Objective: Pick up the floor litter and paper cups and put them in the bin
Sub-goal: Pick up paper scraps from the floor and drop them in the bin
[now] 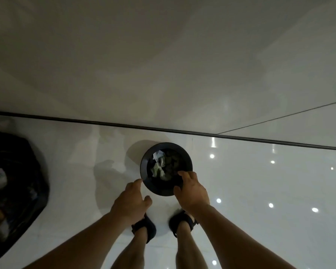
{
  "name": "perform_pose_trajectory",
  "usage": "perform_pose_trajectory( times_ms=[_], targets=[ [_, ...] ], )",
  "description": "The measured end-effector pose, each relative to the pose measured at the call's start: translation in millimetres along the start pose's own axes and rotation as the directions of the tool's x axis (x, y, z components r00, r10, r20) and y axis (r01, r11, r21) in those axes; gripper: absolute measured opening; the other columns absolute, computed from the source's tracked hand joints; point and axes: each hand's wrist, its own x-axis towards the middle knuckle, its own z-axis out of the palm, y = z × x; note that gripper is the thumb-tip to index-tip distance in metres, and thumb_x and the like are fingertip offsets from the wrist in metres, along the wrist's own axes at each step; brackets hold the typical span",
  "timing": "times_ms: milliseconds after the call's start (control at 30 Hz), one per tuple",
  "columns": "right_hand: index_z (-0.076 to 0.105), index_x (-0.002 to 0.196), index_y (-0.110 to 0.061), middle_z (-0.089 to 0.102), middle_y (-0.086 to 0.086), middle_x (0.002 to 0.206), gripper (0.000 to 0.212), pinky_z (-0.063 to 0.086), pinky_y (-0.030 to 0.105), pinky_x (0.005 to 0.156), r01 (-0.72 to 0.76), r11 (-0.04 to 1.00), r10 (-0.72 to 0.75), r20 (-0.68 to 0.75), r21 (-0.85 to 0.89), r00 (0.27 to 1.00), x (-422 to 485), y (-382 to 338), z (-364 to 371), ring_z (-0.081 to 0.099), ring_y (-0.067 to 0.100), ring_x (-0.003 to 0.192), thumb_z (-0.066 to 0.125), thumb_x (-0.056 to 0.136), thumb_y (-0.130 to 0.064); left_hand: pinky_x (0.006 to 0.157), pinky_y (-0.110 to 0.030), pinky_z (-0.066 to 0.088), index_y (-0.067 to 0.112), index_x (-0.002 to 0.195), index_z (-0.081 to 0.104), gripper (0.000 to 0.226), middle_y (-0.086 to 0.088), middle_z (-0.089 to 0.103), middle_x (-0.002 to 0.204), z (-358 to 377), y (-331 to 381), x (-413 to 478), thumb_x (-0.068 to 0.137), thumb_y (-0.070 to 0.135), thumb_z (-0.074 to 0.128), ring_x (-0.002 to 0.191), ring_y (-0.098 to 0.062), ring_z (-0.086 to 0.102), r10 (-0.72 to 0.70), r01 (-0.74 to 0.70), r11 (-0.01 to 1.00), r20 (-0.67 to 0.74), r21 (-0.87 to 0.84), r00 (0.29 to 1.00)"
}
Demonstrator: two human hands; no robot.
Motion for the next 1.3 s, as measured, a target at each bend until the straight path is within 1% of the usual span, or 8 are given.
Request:
perform_pose_trajectory(
  times_ms=[133, 233, 433, 567, 667, 867, 1033, 1300],
  targets=[
    [0.030, 0.145, -0.030, 0.036, 0.000, 0.143, 0.057, 0.052, 0.035, 0.091, 0.012, 1.000, -0.013, -0.017, -0.021, 1.000, -36, -7, -36, 0.056, 0.023, 0.113, 0.051, 0.094, -0.042, 0.101, -0.034, 0.041, 0.023, 0.147, 0.025, 0.063, -0.004, 0.033, 0.147, -24, 34, -32, 0.092, 0.041, 0.050, 0.128, -0.023, 0.044, 0.058, -0.058, 0.998, -0.025, 0.000, 0.998],
    [0.029, 0.147, -0.030, 0.038, 0.000, 0.142, 0.059, 0.050, 0.030, 0.087, 0.012, 0.998, -0.016, -0.059, -0.062, 0.998, -72, -15, -71, 0.057, 0.022, 0.112, 0.051, 0.094, -0.044, 0.095, -0.032, 0.042, 0.021, 0.140, 0.036, 0.054, -0.003, 0.040, 0.141, -46, 66, -62, 0.091, 0.041, 0.051, 0.121, -0.022, 0.048, 0.166, -0.165, 0.986, -0.049, 0.026, 0.985],
    [0.031, 0.146, -0.032, 0.043, 0.001, 0.141, 0.061, 0.050, 0.031, 0.084, -0.050, 0.997, 0.035, -0.212, -0.063, 0.977, -167, -41, -143, 0.059, 0.022, 0.108, 0.053, 0.092, -0.047, 0.091, -0.037, 0.049, 0.020, 0.134, 0.044, 0.047, -0.003, 0.056, 0.122, -90, 125, -139, 0.091, 0.039, 0.052, 0.107, -0.021, 0.056, 0.341, -0.346, 0.928, 0.058, 0.135, 0.938],
    [0.030, 0.146, -0.032, 0.042, 0.001, 0.143, 0.064, 0.050, 0.033, 0.086, -0.086, 0.996, 0.071, -0.339, -0.027, 0.938, -234, -49, -170, 0.055, 0.021, 0.113, 0.053, 0.090, -0.051, 0.099, -0.034, 0.043, 0.021, 0.137, 0.041, 0.054, 0.000, 0.048, 0.137, -108, 157, -190, 0.090, 0.043, 0.051, 0.120, -0.020, 0.050, 0.468, -0.469, 0.853, 0.062, 0.231, 0.882],
    [0.027, 0.148, -0.032, 0.038, 0.003, 0.147, 0.069, 0.046, 0.039, 0.097, -0.146, 0.989, 0.120, -0.398, -0.034, 0.909, -280, -44, -182, 0.044, 0.025, 0.127, 0.051, 0.088, -0.057, 0.103, -0.039, 0.040, 0.021, 0.141, 0.038, 0.060, -0.002, 0.043, 0.143, -110, 181, -223, 0.088, 0.046, 0.051, 0.127, -0.023, 0.044, 0.553, -0.550, 0.747, 0.111, 0.374, 0.826],
    [0.019, 0.152, -0.031, 0.028, 0.007, 0.155, 0.077, 0.035, 0.046, 0.109, -0.294, 0.955, 0.275, -0.490, 0.040, 0.827, -372, 8, -205, 0.028, 0.030, 0.140, 0.048, 0.088, -0.063, 0.106, -0.038, 0.030, 0.025, 0.143, 0.033, 0.064, 0.001, 0.034, 0.147, -83, 245, -286, 0.087, 0.053, 0.046, 0.137, -0.021, 0.025, 0.719, -0.652, 0.374, 0.238, 0.660, 0.653],
    [0.020, 0.152, -0.031, 0.026, 0.006, 0.156, 0.076, 0.034, 0.045, 0.109, -0.337, 0.925, 0.377, -0.556, 0.178, 0.741, -442, 84, -221, 0.028, 0.028, 0.140, 0.049, 0.089, -0.061, 0.111, -0.041, 0.026, 0.025, 0.147, 0.028, 0.068, 0.000, 0.028, 0.152, -24, 316, -342, 0.088, 0.055, 0.045, 0.140, -0.022, 0.022, 0.757, -0.671, 0.245, 0.295, 0.699, 0.583],
    [0.022, 0.151, -0.031, 0.027, 0.005, 0.155, 0.076, 0.034, 0.045, 0.107, -0.406, 0.836, 0.549, -0.577, 0.369, 0.605, -560, 241, -224, 0.029, 0.027, 0.139, 0.050, 0.087, -0.062, 0.111, -0.042, 0.025, 0.025, 0.146, 0.030, 0.067, 0.001, 0.029, 0.151, 132, 402, -437, 0.088, 0.054, 0.047, 0.139, -0.021, 0.022, 0.775, -0.707, 0.053, 0.417, 0.705, 0.474]
  ],
)
